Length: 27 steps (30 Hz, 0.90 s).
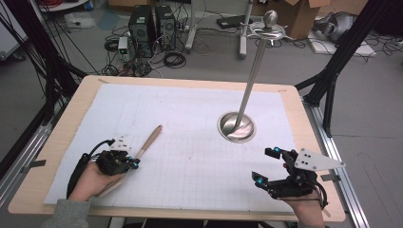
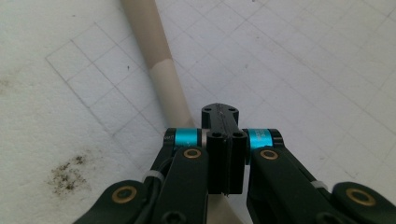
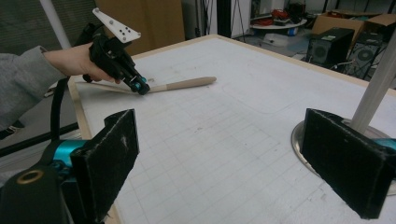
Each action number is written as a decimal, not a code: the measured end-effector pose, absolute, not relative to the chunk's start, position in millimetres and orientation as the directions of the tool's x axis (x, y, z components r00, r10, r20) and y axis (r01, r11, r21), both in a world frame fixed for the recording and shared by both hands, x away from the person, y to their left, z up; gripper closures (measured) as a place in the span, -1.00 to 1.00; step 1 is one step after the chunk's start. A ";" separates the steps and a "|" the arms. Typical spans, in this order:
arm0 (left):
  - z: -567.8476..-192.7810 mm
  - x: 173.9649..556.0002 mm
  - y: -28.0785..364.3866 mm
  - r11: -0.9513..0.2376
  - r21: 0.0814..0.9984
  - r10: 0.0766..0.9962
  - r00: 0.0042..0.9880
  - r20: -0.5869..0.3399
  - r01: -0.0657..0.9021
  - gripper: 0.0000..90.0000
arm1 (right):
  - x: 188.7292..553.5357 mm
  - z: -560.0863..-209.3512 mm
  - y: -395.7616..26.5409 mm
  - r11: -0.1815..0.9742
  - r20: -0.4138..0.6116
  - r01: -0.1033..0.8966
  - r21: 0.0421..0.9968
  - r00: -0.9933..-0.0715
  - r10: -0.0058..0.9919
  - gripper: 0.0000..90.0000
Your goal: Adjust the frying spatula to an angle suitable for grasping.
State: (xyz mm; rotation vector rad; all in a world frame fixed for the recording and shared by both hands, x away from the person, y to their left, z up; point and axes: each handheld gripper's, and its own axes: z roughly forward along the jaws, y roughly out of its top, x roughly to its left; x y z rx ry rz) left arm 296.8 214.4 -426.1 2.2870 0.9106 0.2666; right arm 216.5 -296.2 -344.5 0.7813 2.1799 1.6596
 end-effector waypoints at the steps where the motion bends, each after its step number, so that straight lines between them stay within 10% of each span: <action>1: -426.1 297.0 214.5 -0.543 0.642 0.673 0.738 -0.053 0.541 0.99 | 216.9 -344.6 -296.1 0.191 0.088 0.239 0.952 -0.811 0.579 -0.76; 27: -435.7 339.8 213.7 -0.388 0.685 0.787 0.609 -0.103 0.616 0.99 | 201.2 -346.4 -308.2 0.187 0.091 0.256 0.949 -0.784 0.614 -0.76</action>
